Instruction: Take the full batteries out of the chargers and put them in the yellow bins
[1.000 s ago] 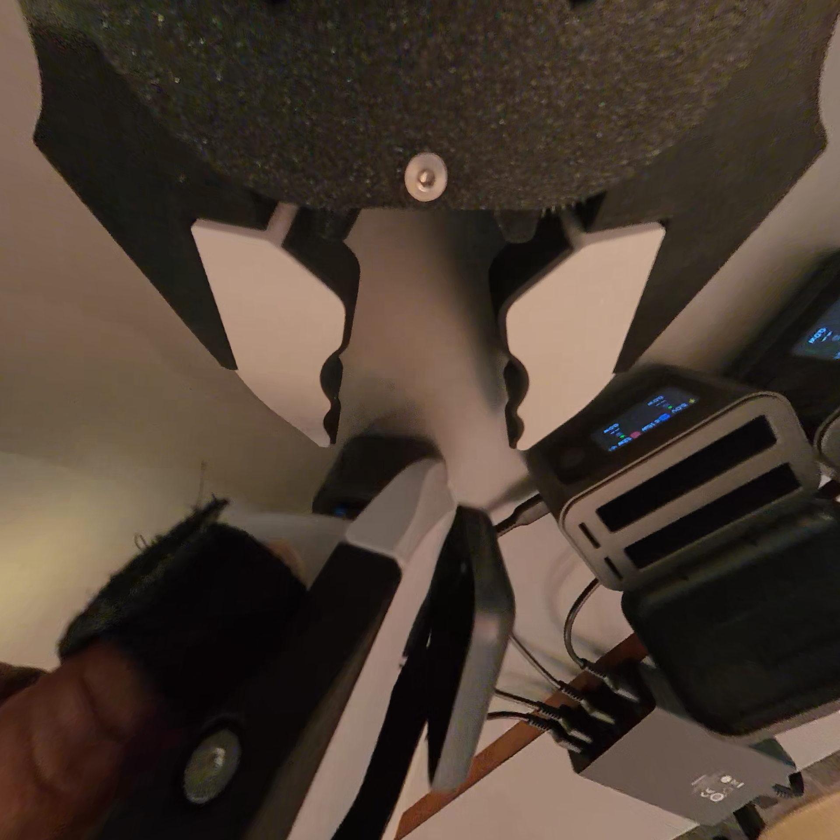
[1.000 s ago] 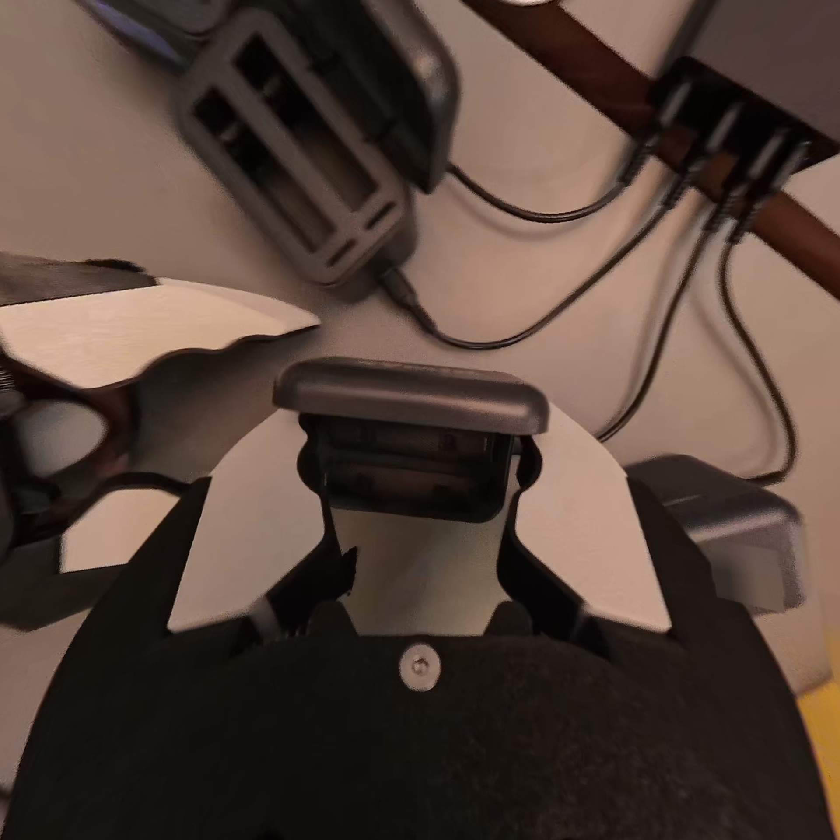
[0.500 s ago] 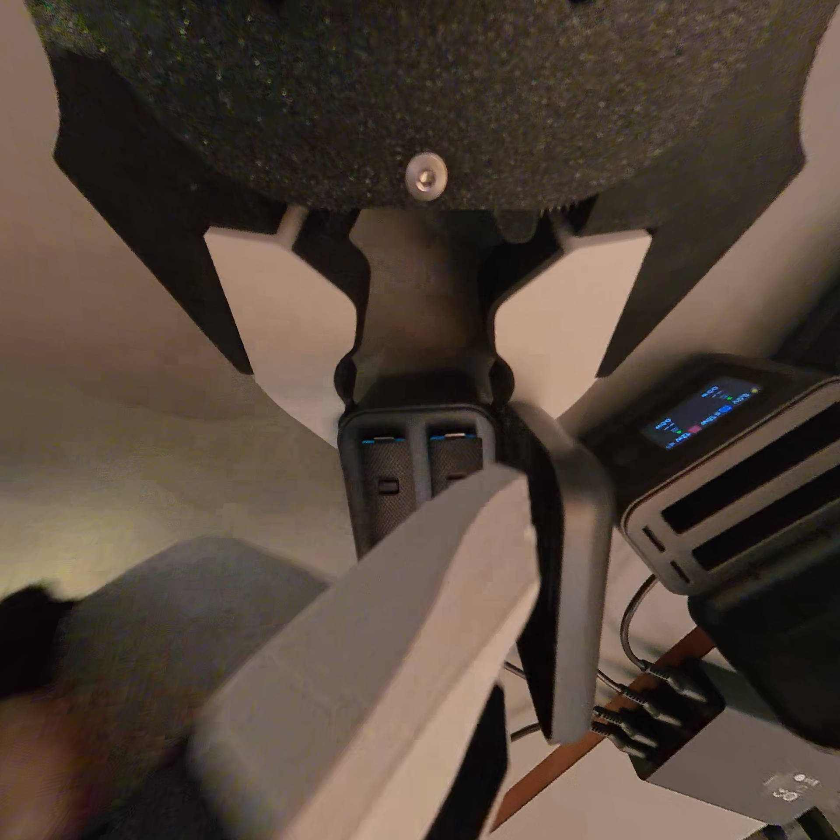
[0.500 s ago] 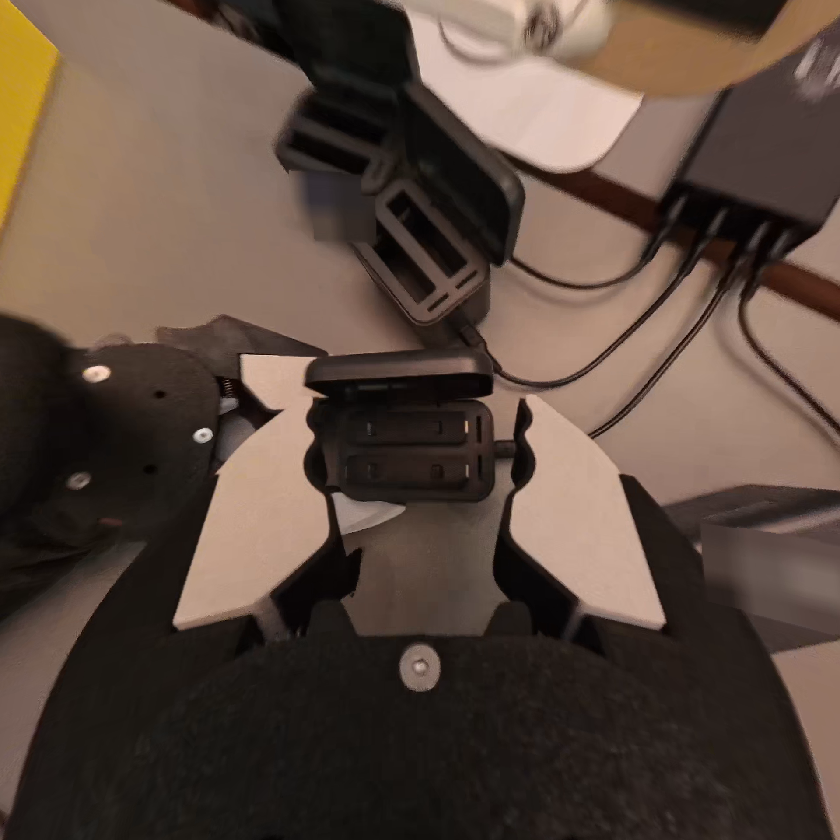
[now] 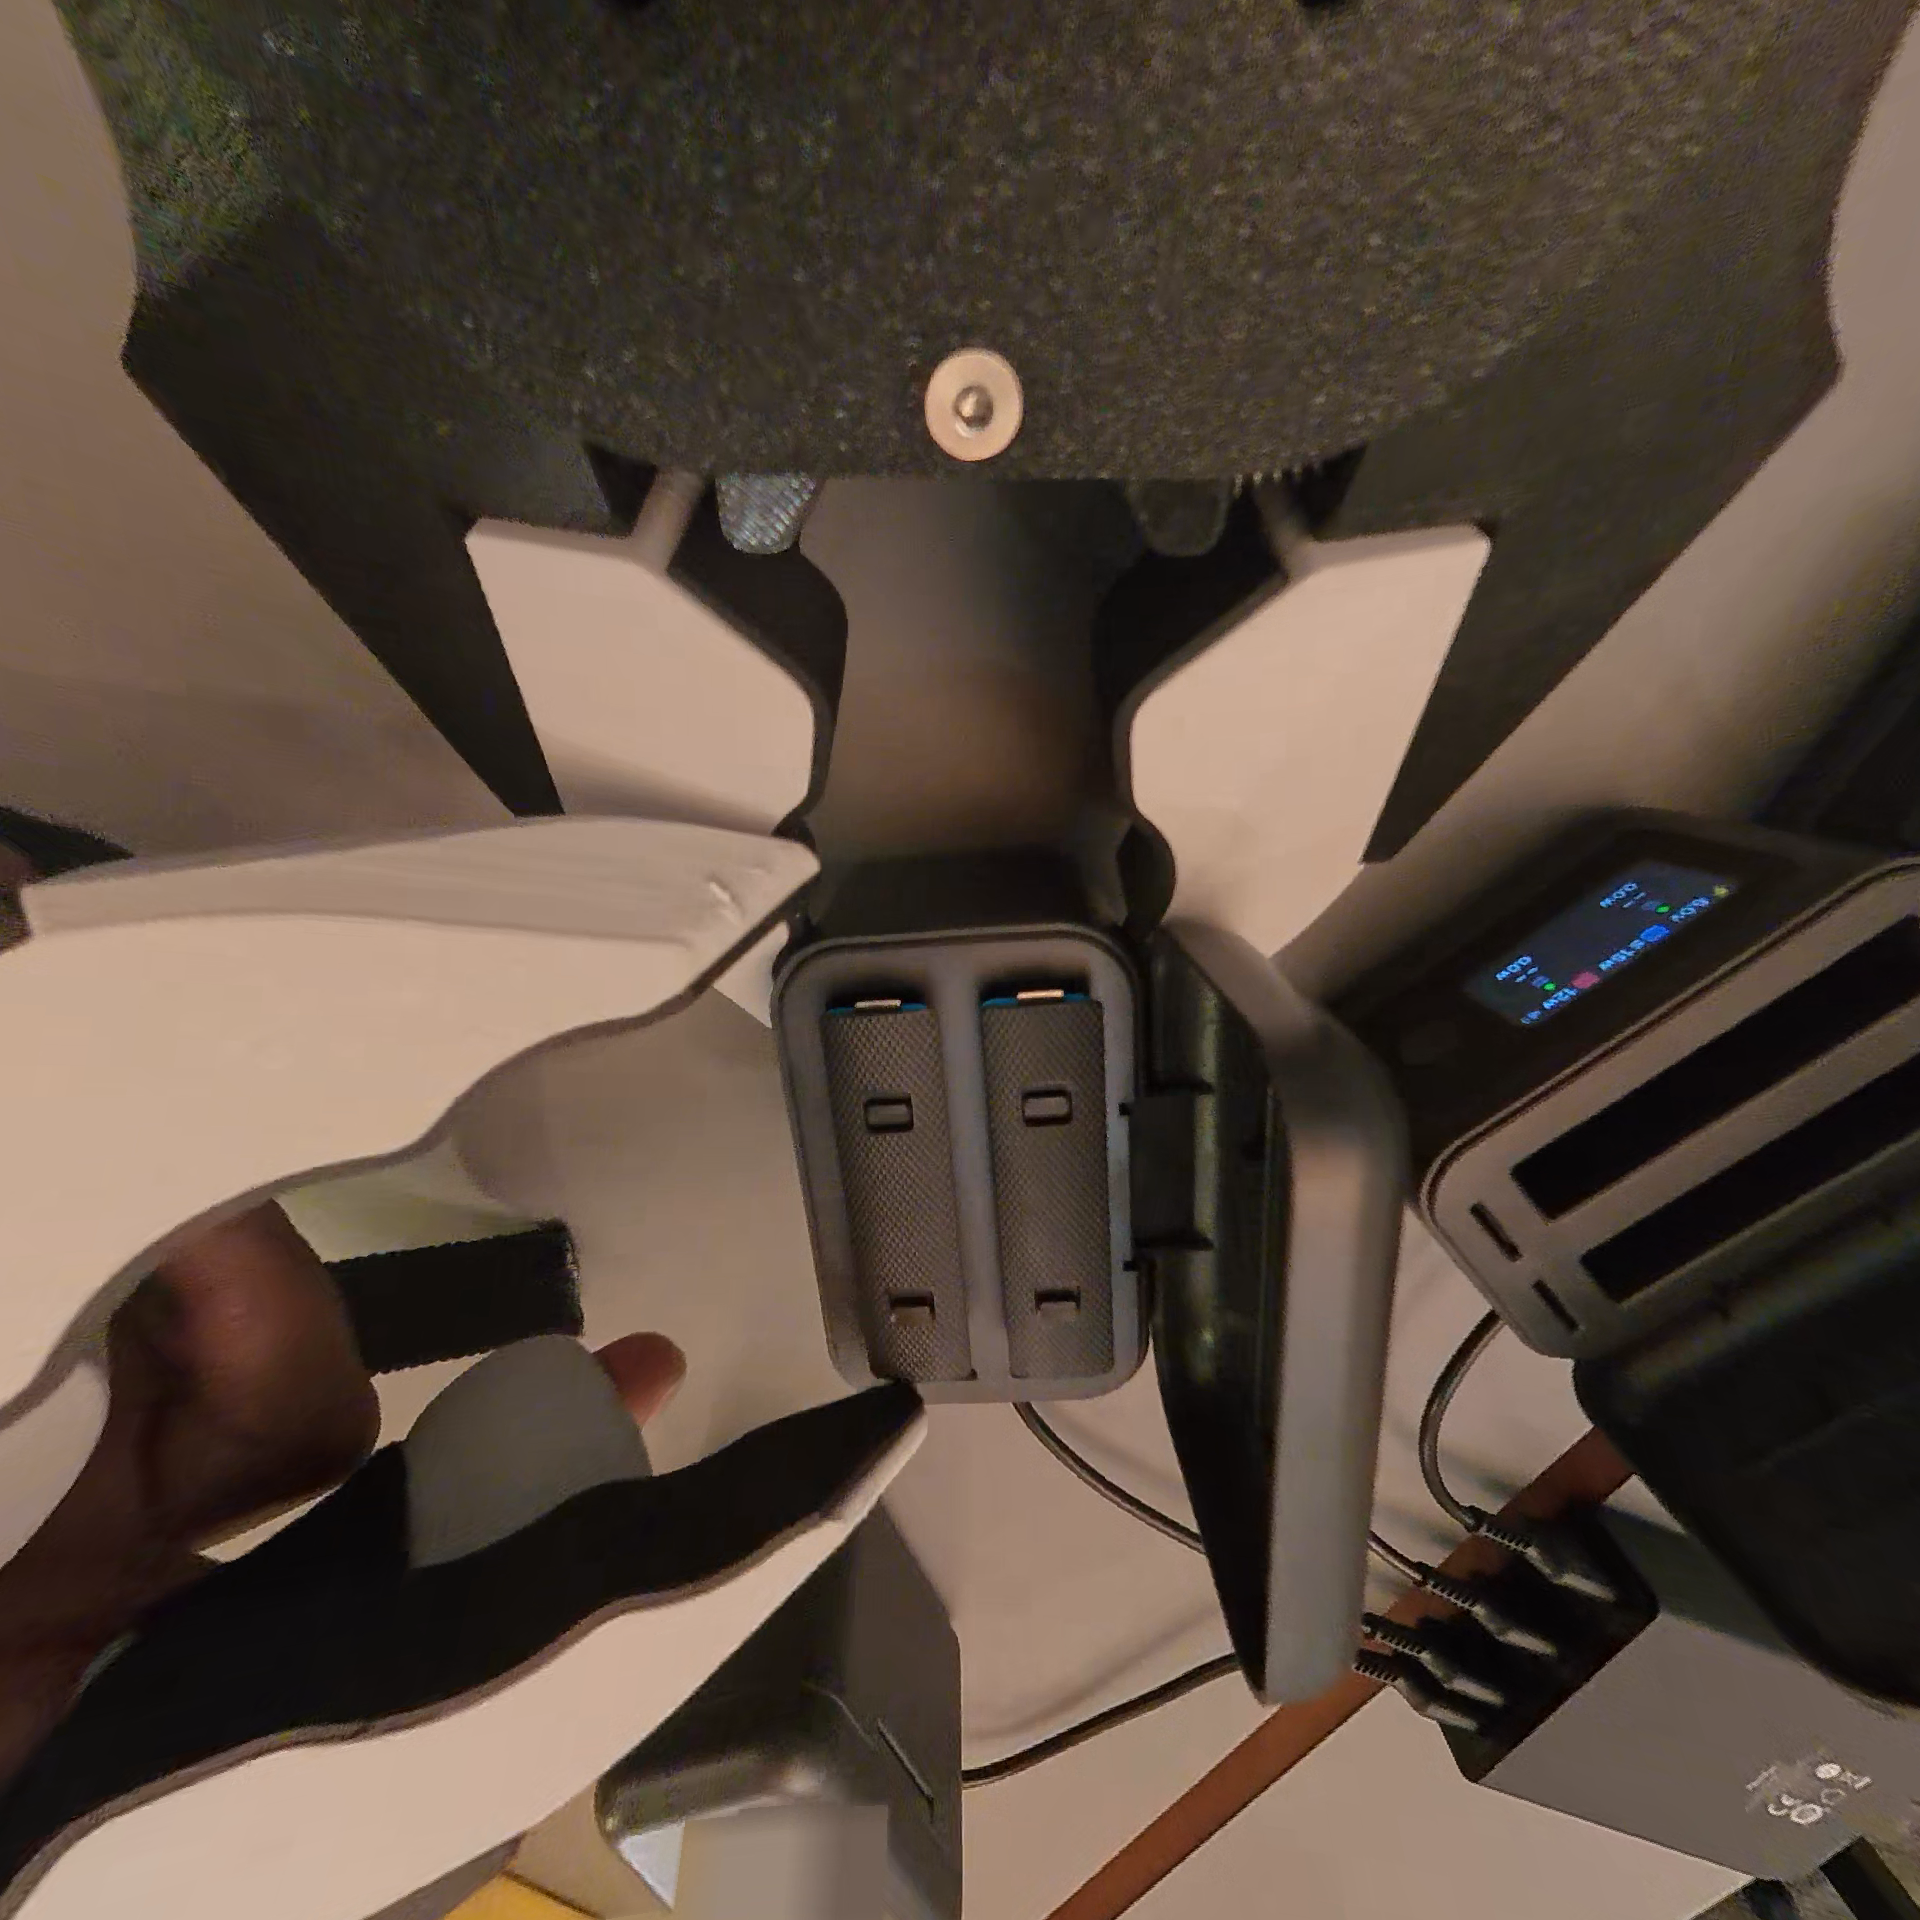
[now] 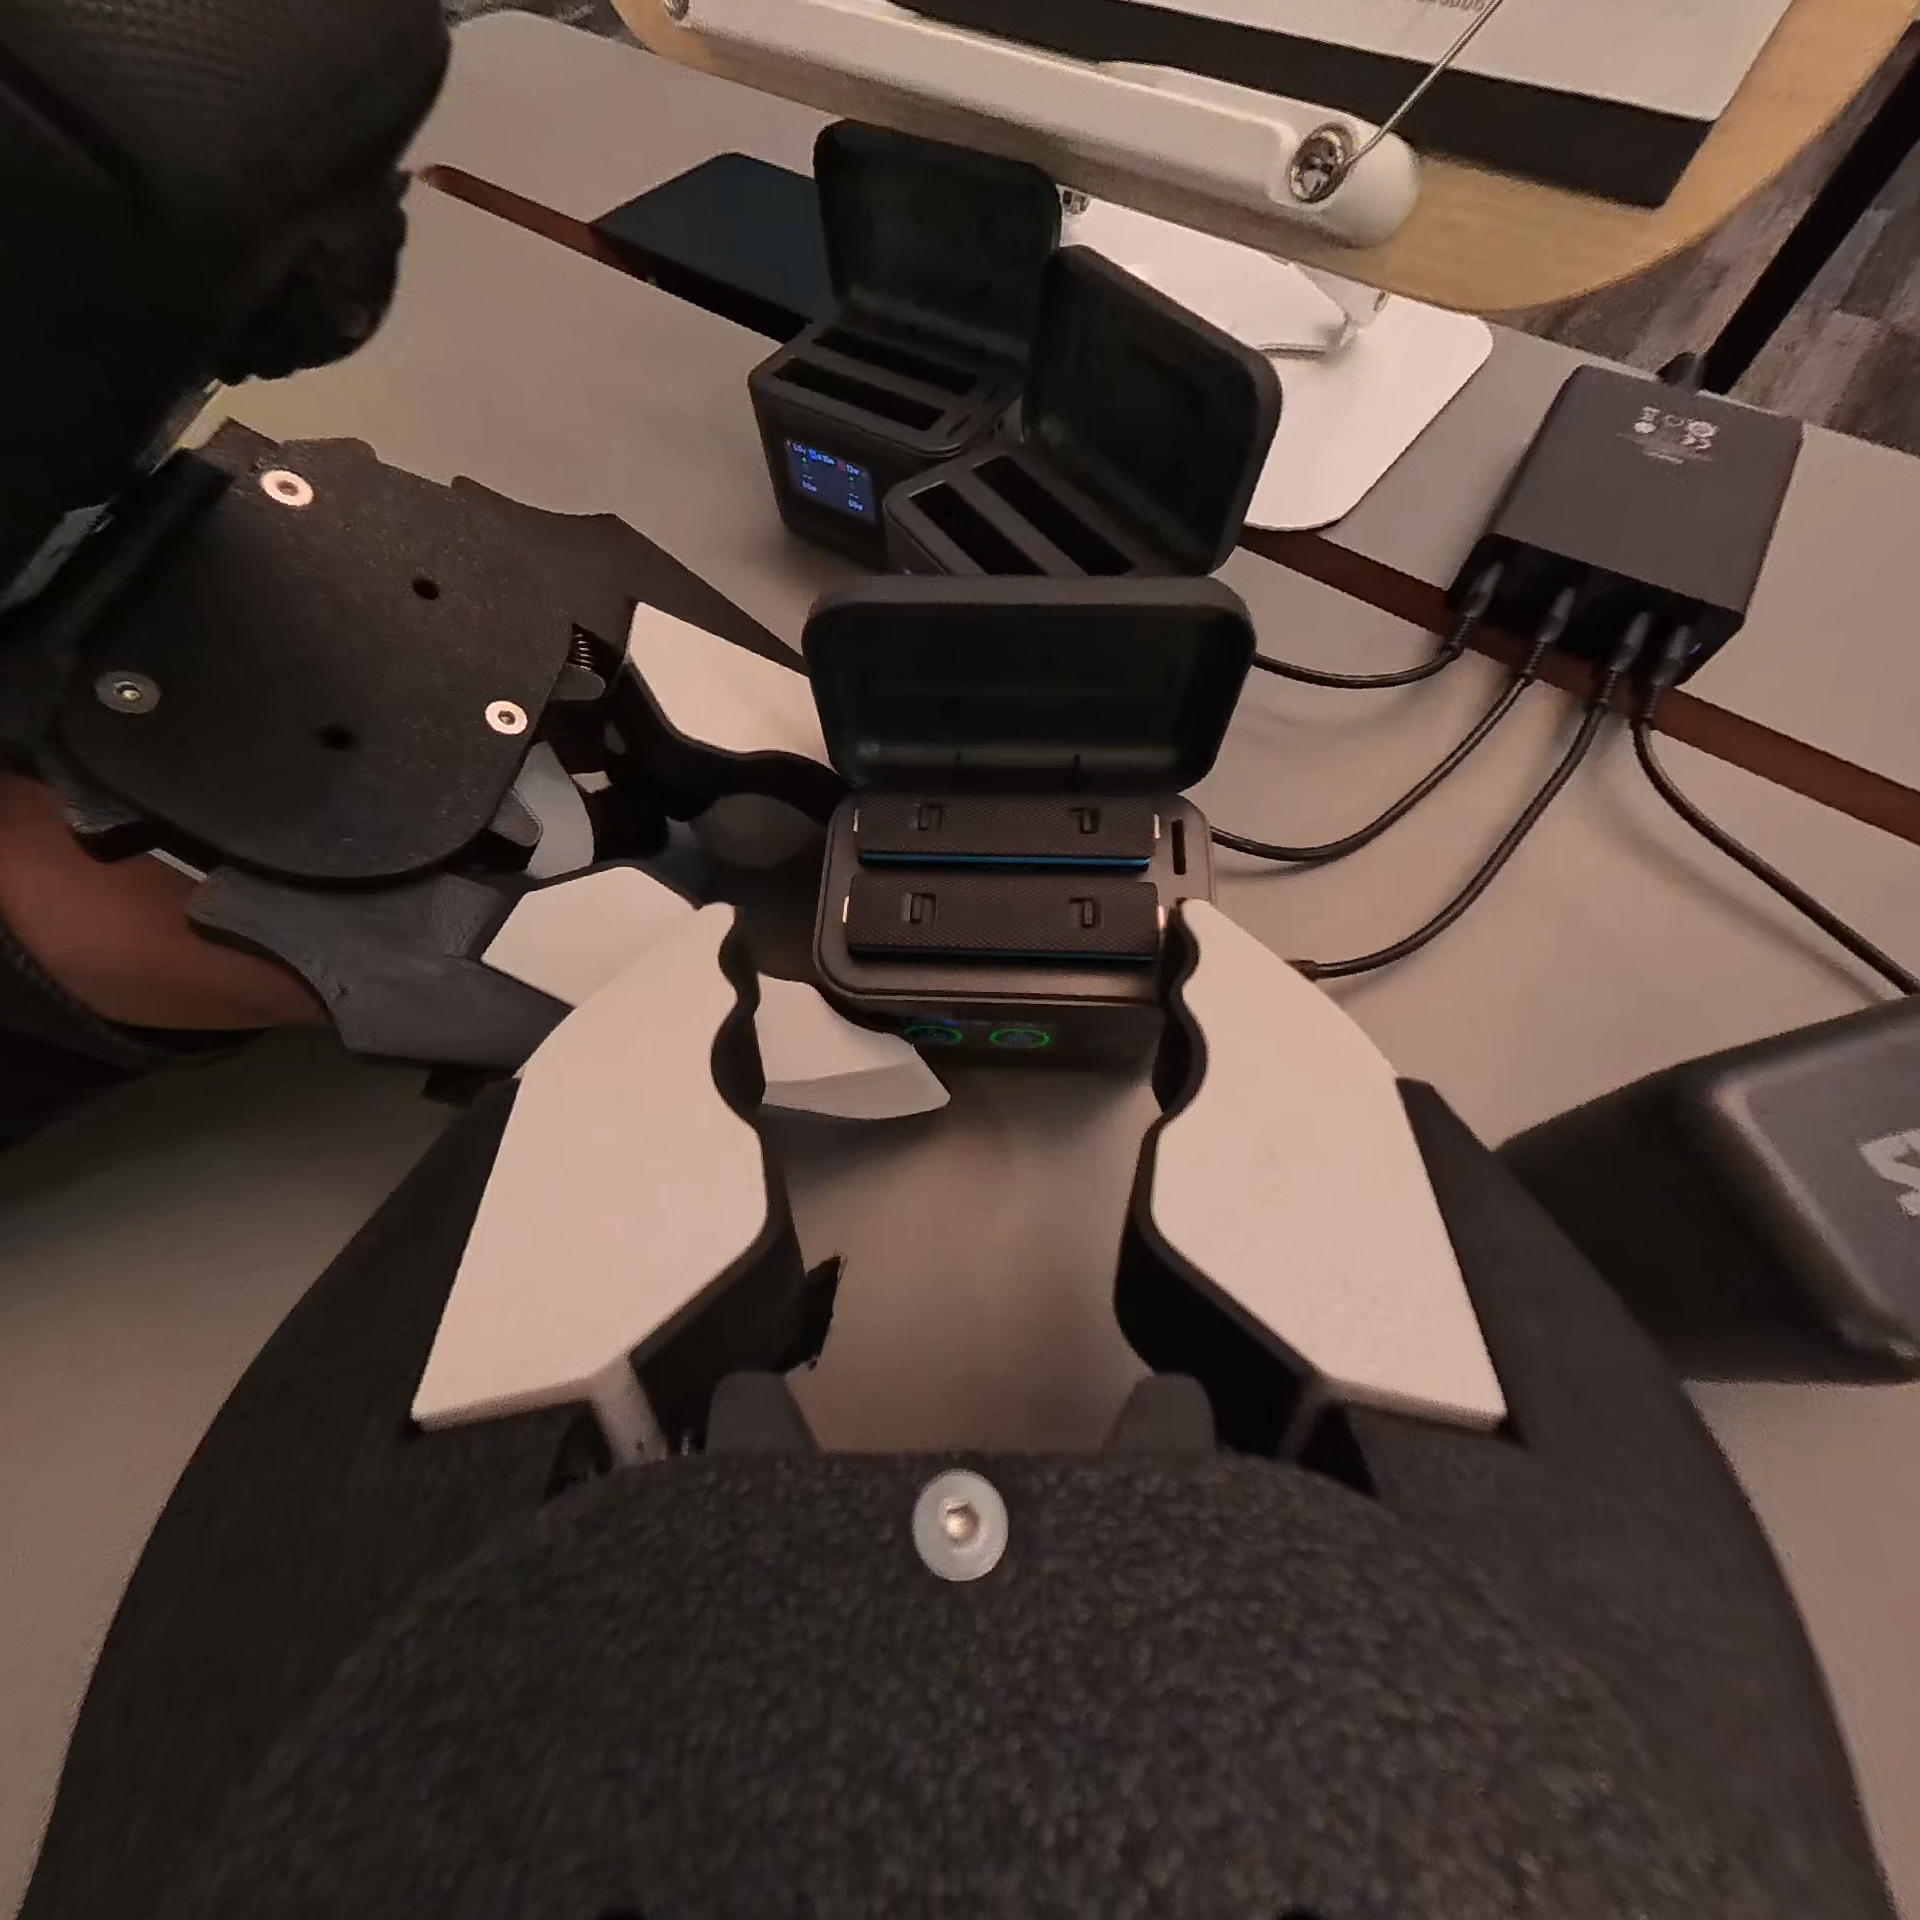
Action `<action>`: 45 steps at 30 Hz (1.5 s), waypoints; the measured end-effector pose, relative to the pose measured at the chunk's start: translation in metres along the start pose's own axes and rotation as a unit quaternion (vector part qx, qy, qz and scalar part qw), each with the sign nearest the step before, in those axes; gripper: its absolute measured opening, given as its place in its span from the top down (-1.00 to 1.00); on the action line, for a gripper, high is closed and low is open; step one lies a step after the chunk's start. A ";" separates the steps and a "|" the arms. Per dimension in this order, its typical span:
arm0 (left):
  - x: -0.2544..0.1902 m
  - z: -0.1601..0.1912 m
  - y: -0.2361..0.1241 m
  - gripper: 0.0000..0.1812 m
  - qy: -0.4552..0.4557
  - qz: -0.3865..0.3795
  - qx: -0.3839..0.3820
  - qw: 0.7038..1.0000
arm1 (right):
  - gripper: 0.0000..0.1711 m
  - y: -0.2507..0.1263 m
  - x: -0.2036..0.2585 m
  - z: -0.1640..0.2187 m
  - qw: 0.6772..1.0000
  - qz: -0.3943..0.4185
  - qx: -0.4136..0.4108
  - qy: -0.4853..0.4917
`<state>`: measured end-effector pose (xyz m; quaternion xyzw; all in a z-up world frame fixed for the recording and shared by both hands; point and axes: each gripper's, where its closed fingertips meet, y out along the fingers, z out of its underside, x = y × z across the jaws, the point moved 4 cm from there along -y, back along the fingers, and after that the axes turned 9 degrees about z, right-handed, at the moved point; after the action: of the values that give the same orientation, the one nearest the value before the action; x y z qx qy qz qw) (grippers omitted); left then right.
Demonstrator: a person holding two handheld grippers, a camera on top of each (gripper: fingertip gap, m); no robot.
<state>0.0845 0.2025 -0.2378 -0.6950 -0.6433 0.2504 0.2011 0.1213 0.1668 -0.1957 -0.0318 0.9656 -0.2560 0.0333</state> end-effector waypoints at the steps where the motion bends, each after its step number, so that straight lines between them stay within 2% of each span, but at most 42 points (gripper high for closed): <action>1: 0.000 0.000 0.000 0.37 0.000 0.001 0.000 1.000 | 0.14 0.001 -0.001 0.001 1.000 -0.004 0.003 0.004; 4: 0.000 0.000 0.000 0.37 -0.001 0.002 0.000 1.000 | 0.28 0.004 -0.005 0.004 1.000 0.012 -0.009 -0.014; 7: 0.000 0.001 0.000 0.37 -0.002 0.003 0.001 1.000 | 0.31 0.006 -0.006 0.003 1.000 0.008 -0.017 -0.012; 29: 0.002 -0.002 -0.006 0.37 -0.026 0.028 -0.031 0.999 | 0.32 0.001 -0.002 -0.008 0.993 0.024 -0.111 -0.006; 32: 0.001 0.003 -0.003 0.36 0.006 0.001 -0.001 1.000 | 0.33 -0.019 -0.010 -0.037 0.983 0.019 -0.183 0.025; 37: 0.002 0.003 -0.004 0.36 -0.005 0.007 -0.002 1.000 | 0.32 -0.050 -0.033 -0.061 0.971 0.047 -0.232 0.040; 42: 0.002 0.003 -0.004 0.36 -0.011 0.011 -0.005 1.000 | 0.33 -0.119 -0.097 -0.091 0.945 0.138 -0.290 0.070; 45: 0.002 0.003 -0.004 0.37 -0.011 0.012 -0.005 1.000 | 0.32 -0.163 -0.153 -0.083 0.928 0.219 -0.289 0.088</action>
<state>0.0799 0.2052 -0.2378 -0.7006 -0.6387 0.2570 0.1875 0.2743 0.0784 -0.0360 0.1949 0.9797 0.0459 -0.0074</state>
